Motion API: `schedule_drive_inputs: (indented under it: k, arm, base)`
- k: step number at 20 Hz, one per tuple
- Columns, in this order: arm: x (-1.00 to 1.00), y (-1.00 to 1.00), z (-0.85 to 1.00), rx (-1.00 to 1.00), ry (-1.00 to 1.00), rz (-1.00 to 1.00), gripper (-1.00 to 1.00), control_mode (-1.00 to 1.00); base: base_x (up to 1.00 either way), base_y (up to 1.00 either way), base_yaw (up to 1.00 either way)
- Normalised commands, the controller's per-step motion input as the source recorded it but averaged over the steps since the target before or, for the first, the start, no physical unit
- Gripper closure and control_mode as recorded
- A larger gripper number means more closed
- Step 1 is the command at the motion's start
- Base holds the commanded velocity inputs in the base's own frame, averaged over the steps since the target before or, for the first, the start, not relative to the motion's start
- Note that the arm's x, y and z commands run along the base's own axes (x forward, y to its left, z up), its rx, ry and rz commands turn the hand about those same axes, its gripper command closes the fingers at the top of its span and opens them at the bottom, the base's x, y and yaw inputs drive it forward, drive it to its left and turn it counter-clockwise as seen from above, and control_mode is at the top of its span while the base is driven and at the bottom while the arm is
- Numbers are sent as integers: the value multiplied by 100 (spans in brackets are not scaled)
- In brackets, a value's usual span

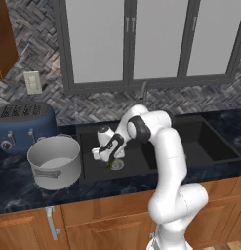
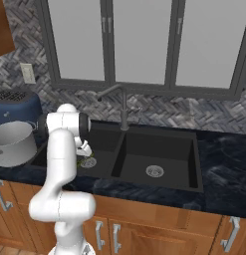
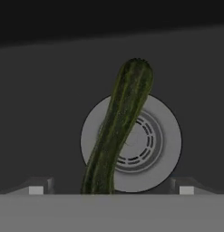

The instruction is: Dump the squash from the pot into the sink. Then turn on the water and wash the squash. Then turn off the water and put the squash back in the pot.

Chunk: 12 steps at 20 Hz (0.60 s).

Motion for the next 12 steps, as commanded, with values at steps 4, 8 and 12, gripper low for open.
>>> schedule_drive_inputs:
  k: [4,8,12]
  arm:
    - [14,0,-32,0,0,0,-100,-100]
    - [29,0,-27,1,0,0,-100,-100]
    - [29,0,-33,1,2,1,-100,-100]
  base:
    - [0,0,0]
    - [0,0,0]
    - [0,0,0]
